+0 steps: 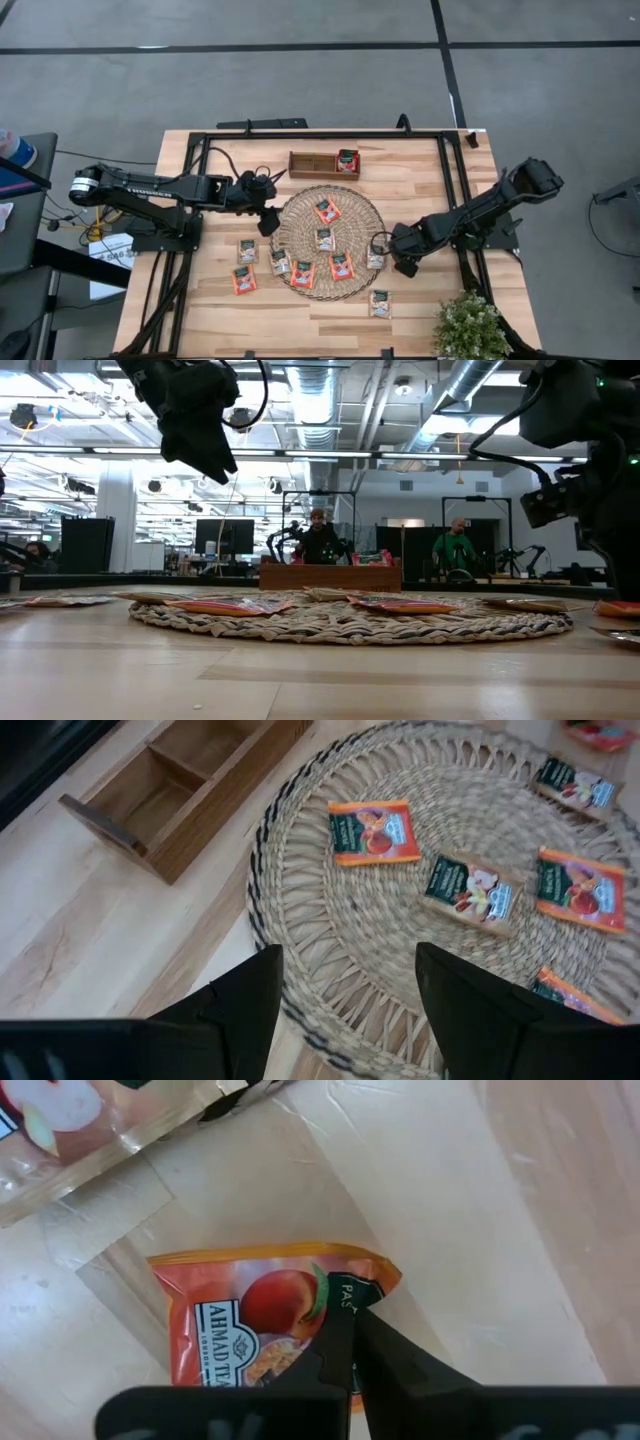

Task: Pick & Place Tea
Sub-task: Put the orange tea bag into the middle section of the wooden organizer

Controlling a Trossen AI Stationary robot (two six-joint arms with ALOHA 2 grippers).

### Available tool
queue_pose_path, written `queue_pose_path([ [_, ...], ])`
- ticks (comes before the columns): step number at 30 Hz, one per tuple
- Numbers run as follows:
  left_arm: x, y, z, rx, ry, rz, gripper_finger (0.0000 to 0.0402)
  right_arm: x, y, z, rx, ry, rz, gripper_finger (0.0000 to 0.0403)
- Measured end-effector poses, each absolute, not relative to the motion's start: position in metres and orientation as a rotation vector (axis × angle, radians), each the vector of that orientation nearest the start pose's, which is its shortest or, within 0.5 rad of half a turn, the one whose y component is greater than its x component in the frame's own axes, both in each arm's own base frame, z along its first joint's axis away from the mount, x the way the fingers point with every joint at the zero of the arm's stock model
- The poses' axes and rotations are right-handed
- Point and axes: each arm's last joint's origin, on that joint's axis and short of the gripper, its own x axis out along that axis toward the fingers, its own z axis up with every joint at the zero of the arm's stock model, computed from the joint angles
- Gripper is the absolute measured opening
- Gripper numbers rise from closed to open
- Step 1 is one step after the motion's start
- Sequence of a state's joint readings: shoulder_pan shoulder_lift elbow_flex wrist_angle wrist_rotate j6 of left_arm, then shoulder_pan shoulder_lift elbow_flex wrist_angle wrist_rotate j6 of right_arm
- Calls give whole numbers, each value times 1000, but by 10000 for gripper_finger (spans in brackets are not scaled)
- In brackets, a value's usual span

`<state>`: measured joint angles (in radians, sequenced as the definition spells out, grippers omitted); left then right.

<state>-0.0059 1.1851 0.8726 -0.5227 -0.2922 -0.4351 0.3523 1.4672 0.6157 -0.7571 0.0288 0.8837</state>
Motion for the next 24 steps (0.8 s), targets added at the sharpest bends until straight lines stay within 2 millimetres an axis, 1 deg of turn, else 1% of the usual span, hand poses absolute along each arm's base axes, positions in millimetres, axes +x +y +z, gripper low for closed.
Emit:
queue_pose_path([
  [3, 238, 7, 260, -286, 734, 440, 223, 183, 64, 129, 308, 1555, -520, 1],
  [7, 238, 7, 261, -287, 730, 439, 223, 185, 64, 136, 259, 1558, -561, 0],
  [12, 238, 7, 261, -289, 729, 435, 223, 186, 64, 143, 232, 1585, -559, 0],
  [17, 239, 6, 261, -304, 730, 407, 223, 192, 66, 153, 228, 1580, -543, 0],
  [24, 241, 6, 263, -311, 706, 397, 223, 204, 70, 177, 186, 1560, -525, 0],
])
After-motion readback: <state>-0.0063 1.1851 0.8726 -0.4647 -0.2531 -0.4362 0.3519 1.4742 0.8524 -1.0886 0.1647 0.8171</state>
